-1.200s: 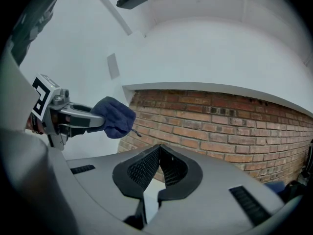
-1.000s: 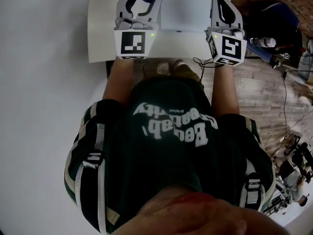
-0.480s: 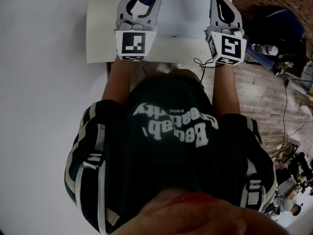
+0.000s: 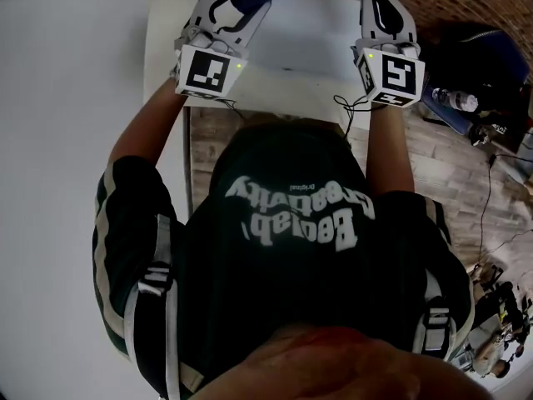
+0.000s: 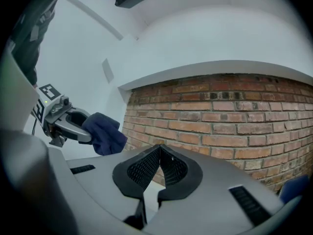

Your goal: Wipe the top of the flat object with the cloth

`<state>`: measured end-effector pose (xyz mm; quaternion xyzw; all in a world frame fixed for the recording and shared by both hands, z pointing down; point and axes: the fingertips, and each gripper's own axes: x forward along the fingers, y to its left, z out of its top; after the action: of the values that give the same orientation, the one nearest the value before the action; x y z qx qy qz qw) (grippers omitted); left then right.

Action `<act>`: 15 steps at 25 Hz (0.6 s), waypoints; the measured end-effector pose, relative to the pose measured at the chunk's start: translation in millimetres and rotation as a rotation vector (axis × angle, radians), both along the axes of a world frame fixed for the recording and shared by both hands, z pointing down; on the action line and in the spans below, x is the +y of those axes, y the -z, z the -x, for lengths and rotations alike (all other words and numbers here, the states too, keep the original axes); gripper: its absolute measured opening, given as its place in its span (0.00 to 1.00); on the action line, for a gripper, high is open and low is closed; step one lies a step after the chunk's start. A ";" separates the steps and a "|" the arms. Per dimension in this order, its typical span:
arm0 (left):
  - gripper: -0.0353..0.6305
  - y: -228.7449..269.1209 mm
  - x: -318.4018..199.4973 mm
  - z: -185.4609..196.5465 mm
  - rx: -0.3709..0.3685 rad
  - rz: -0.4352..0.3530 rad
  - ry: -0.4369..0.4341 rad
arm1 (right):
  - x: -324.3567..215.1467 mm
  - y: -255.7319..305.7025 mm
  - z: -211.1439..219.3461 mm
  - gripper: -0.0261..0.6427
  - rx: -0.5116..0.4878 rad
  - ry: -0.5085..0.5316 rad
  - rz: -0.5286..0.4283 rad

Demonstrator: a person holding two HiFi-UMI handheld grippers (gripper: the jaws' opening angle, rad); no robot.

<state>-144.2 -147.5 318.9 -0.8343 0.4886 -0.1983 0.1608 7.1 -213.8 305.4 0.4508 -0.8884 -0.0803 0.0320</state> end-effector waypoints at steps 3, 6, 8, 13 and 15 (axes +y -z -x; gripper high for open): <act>0.28 -24.5 -5.3 -0.7 -0.027 0.089 -0.006 | -3.0 -7.5 -4.1 0.03 0.005 0.016 0.010; 0.28 -56.3 -14.3 3.6 -0.093 0.168 -0.001 | -2.9 -15.1 -5.2 0.03 0.013 0.034 0.021; 0.28 -72.9 -26.1 5.2 -0.163 0.202 -0.005 | -5.1 -17.2 -7.5 0.03 0.015 0.037 0.031; 0.28 -106.4 -62.3 8.8 -0.256 0.252 0.028 | -9.9 -14.8 -15.2 0.03 0.021 0.020 0.038; 0.27 -130.6 -77.5 2.5 -0.282 0.276 0.039 | -15.4 -19.2 -25.1 0.03 0.021 0.009 0.043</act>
<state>-146.7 -225.0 449.6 -0.8026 0.4456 -0.3816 0.1079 32.2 -229.2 324.6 0.4452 -0.8916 -0.0661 0.0505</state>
